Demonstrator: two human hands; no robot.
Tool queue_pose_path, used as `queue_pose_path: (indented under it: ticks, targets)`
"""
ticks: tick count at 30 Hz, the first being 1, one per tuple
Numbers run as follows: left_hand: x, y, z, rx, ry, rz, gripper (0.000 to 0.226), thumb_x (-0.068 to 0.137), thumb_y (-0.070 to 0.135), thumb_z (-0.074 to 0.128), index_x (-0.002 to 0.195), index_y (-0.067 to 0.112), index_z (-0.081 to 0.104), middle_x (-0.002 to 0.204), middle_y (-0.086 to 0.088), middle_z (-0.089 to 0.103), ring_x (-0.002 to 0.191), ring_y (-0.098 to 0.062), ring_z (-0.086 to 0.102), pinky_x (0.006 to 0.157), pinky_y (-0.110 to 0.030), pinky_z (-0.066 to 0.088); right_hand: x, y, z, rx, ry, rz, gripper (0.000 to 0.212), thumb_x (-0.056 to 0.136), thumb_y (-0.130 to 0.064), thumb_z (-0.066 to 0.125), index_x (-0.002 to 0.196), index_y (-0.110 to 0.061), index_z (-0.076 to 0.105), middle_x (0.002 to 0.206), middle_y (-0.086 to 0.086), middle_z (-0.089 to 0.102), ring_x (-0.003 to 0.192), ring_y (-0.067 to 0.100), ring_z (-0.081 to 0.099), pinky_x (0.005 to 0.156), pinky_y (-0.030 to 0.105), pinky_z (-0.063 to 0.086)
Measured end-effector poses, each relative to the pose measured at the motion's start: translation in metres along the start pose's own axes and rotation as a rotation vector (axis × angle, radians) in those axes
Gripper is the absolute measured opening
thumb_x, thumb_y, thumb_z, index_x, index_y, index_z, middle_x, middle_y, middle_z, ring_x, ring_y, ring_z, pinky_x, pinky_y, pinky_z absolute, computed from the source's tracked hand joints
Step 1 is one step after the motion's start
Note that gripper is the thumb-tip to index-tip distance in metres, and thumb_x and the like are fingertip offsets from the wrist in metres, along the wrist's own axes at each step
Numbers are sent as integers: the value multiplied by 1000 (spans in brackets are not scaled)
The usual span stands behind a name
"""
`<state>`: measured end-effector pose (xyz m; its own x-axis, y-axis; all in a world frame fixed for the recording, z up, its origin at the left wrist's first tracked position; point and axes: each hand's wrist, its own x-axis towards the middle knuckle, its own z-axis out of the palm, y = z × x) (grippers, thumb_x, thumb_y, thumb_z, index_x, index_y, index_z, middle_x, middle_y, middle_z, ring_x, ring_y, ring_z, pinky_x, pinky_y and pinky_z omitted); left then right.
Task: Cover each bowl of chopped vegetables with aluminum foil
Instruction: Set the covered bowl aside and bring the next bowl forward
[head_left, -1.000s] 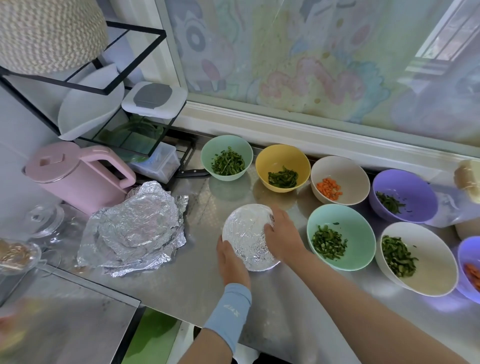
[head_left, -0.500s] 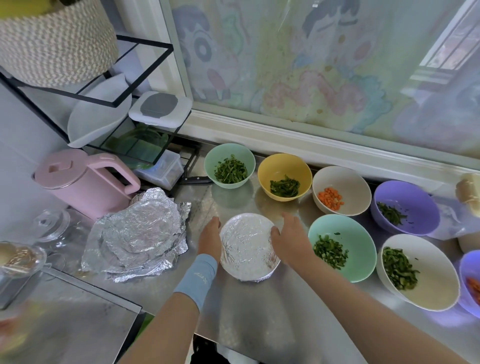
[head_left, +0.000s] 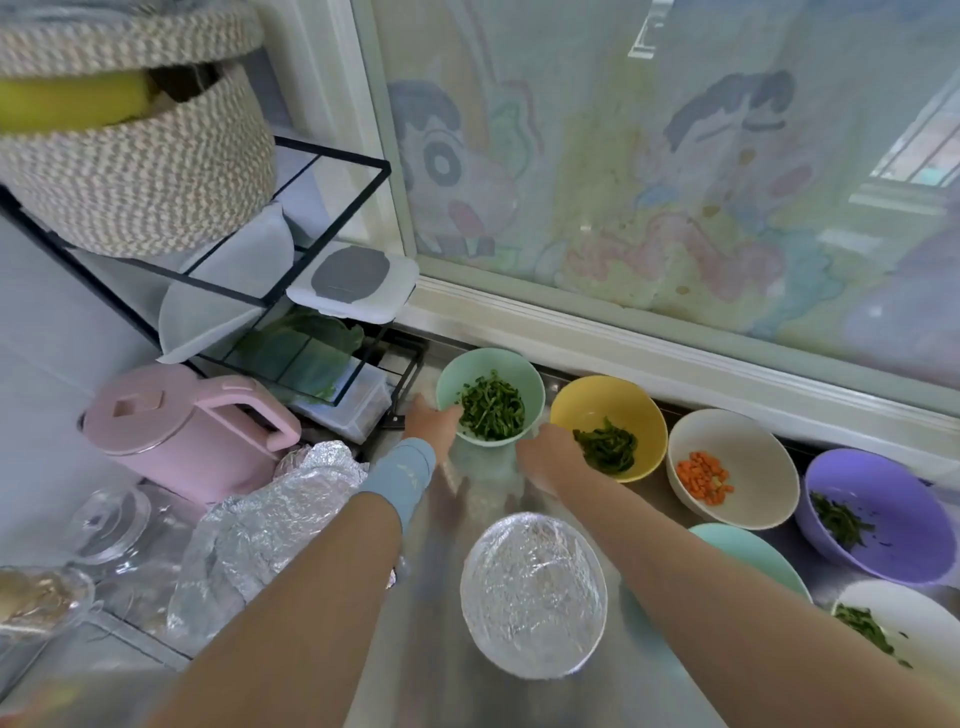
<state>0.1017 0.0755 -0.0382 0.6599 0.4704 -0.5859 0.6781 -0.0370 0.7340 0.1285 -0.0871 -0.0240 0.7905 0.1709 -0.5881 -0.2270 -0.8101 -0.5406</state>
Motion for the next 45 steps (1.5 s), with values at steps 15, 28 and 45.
queue_pose_path:
  ticks: [15, 28, 45]
  targets:
    - [13, -25, -10, -127, -42, 43, 38, 73, 37, 62, 111, 31, 57, 125, -12, 52, 103, -30, 60, 93, -52, 53, 34, 0, 39, 336, 207, 152, 40, 87, -14, 50, 124, -6, 38, 110, 20, 58, 94, 37, 63, 82, 51, 55]
    - [-91, -10, -17, -114, -28, 153, 55, 81, 63, 49, 125, 31, 55, 122, -5, 58, 105, -29, 61, 76, -48, 59, -78, 30, -31, 190, 167, -232, 16, 93, -24, 42, 110, -23, 43, 84, 2, 62, 71, 19, 59, 57, 30, 41]
    - [-242, -88, 21, 322, -408, 128, 43, 92, 51, 51, 127, 26, 42, 116, -5, 57, 94, -26, 65, 62, -37, 61, -221, 138, -26, 37, 169, -102, 43, 91, -31, 49, 134, -35, 45, 98, -2, 59, 88, 21, 61, 78, 36, 53]
